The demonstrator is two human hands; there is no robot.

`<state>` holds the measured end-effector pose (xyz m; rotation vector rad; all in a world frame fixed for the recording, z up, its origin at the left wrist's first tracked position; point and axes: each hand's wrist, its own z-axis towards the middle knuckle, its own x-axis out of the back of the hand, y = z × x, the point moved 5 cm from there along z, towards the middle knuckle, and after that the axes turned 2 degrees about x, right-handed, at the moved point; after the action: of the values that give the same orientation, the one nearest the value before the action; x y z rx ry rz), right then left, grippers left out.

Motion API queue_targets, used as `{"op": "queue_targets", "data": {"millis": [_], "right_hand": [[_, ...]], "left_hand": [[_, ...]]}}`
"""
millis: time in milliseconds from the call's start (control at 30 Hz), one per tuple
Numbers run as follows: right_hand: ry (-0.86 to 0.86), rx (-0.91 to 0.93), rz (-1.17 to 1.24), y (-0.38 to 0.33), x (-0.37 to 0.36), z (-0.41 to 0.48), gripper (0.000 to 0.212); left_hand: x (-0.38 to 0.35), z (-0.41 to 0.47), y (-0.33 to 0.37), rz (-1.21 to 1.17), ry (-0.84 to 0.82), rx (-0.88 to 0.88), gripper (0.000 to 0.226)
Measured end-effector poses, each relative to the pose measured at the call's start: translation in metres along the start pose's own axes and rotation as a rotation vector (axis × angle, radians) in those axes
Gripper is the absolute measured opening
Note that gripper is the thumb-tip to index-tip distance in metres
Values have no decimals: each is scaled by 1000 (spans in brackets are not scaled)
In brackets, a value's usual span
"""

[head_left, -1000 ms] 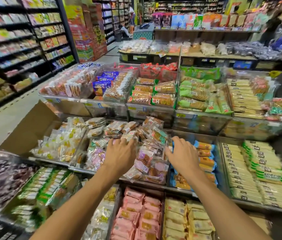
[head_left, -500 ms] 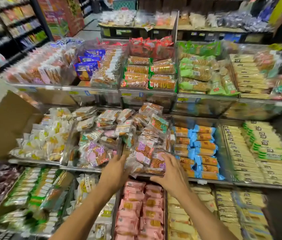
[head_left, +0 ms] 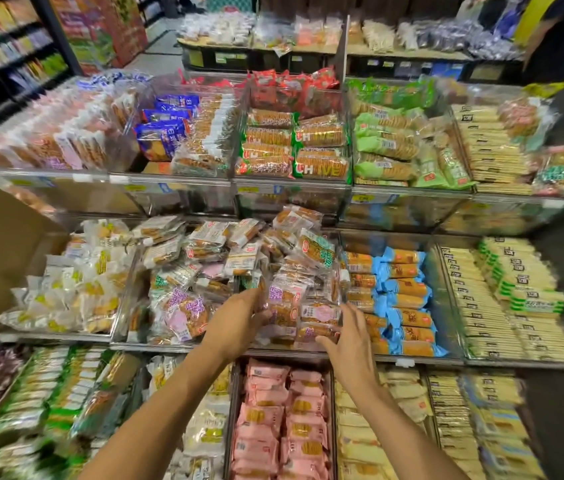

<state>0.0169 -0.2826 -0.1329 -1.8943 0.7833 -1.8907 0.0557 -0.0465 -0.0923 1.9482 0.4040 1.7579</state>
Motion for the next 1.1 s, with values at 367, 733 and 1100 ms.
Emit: {"op": "queue_targets", "data": {"millis": [367, 733, 1100], "right_hand": [[-52, -43, -87, 6, -4, 10, 82], [-27, 73, -162, 5, 4, 7, 48], [-138, 233, -265, 7, 0, 2, 49]], "left_hand": [[-38, 8, 13, 119, -49, -45, 106], [-40, 5, 12, 192, 61, -41, 64], [-41, 8, 16, 294, -20, -162, 95]]}}
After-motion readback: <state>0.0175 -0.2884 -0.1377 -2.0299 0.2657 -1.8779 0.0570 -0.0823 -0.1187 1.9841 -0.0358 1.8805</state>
